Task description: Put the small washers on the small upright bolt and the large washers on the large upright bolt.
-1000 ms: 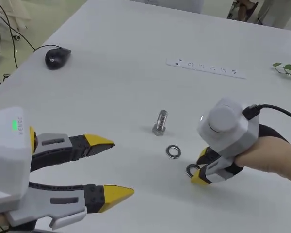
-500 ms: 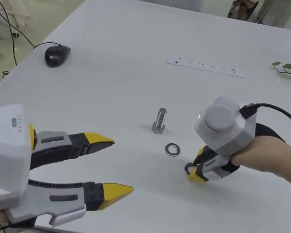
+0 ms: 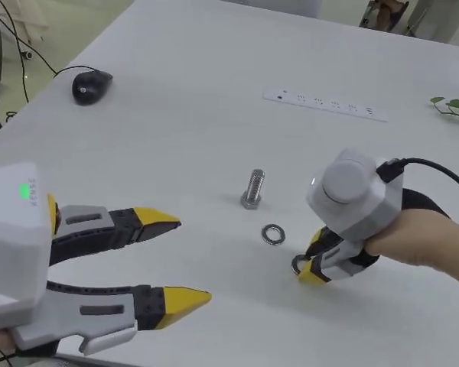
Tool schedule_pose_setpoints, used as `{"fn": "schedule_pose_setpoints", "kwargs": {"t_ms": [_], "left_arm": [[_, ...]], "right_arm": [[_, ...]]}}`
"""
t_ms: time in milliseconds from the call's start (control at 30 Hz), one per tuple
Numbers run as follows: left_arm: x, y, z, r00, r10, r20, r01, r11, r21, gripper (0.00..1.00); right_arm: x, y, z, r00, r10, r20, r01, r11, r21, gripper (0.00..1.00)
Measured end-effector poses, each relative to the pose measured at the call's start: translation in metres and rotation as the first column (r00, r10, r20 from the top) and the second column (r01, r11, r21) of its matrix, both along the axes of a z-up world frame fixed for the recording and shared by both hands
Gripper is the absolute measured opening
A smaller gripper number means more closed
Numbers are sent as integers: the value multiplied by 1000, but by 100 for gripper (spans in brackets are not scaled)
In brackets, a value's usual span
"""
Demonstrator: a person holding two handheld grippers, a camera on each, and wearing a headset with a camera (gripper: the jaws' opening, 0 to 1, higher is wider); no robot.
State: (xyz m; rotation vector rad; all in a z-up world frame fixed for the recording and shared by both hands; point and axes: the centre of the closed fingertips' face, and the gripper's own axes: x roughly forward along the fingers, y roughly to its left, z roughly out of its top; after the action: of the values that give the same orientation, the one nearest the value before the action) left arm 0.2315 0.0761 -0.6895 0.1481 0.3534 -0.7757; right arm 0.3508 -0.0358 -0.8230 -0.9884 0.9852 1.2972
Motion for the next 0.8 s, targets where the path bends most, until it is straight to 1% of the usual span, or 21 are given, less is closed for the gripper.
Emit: {"fn": "schedule_pose_setpoints", "kwargs": {"t_ms": [200,467,533,600,800], "left_arm": [[1,0,0,1000,0,-1,0,1000,0,45],[3,-1,-1,1000,-6,-2,6,1000,1,45],[4,-2,0,1000,-8,-1,8,1000,0,45],[5,-2,0,1000,-10,0,10,1000,0,45],[5,-2,-2,1000,-10,-4,10,1000,-1,45]], "right_arm": [[1,1,2,1000,14,0,-14,1000,-4,21],[6,3,13,1000,21,3,-21,1000,0,21],[8,5,17,999,33,16,-33,999,0,21],[10,8,23,999,37,18,-38,999,7,21],[18,23,39,998,51,40,-53,998,31,21]]}}
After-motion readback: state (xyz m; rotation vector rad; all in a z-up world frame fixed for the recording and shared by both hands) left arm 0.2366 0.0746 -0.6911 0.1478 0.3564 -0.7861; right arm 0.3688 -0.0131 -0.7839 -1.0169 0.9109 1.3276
